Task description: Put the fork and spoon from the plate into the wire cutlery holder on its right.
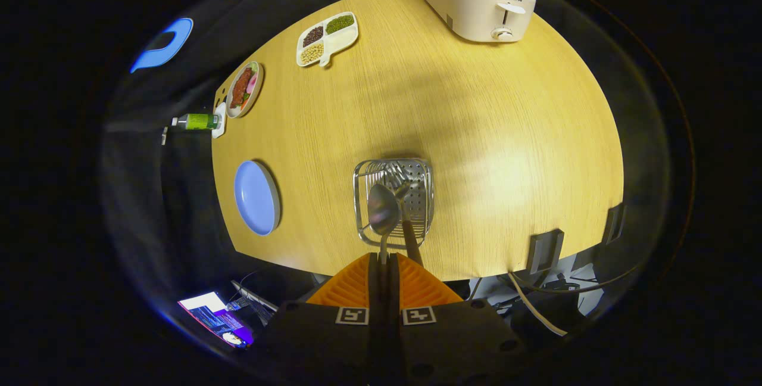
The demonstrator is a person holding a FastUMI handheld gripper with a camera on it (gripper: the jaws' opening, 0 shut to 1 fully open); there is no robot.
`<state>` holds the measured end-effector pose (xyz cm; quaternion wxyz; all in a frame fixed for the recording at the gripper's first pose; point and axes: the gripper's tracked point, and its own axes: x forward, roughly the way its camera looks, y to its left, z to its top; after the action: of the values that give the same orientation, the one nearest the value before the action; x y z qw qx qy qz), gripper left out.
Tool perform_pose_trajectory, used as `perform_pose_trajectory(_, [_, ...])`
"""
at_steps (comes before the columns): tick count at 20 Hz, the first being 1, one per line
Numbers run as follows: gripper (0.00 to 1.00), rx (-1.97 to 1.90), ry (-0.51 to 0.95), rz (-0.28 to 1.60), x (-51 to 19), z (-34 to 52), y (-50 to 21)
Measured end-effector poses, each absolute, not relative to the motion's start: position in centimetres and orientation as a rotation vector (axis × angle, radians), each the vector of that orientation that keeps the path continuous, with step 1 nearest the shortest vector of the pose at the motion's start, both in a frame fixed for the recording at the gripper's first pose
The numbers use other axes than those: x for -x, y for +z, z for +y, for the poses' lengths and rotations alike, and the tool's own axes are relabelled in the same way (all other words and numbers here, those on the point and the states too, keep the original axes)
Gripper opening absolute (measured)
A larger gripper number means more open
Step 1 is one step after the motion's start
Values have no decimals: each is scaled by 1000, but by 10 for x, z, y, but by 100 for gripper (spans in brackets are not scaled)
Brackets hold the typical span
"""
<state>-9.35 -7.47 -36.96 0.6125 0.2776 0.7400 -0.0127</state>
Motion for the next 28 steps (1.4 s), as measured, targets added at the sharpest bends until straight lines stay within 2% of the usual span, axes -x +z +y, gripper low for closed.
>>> perform_pose_trajectory(8, [9,-624,-93,1796,75,-68,-414])
perform_pose_trajectory(13, [13,-639,-107,1745,66,-72,-414])
perform_pose_trajectory(18, [38,-666,-98,1599,58,-78,-393])
perform_pose_trajectory(19, [53,-670,-84,1548,53,-77,-390])
perform_pose_trajectory(22, [74,-634,-71,1400,46,-83,-373])
perform_pose_trajectory(26, [90,-519,-103,1183,36,-95,-343])
perform_pose_trajectory(28, [92,-480,-109,1084,33,-93,-323])
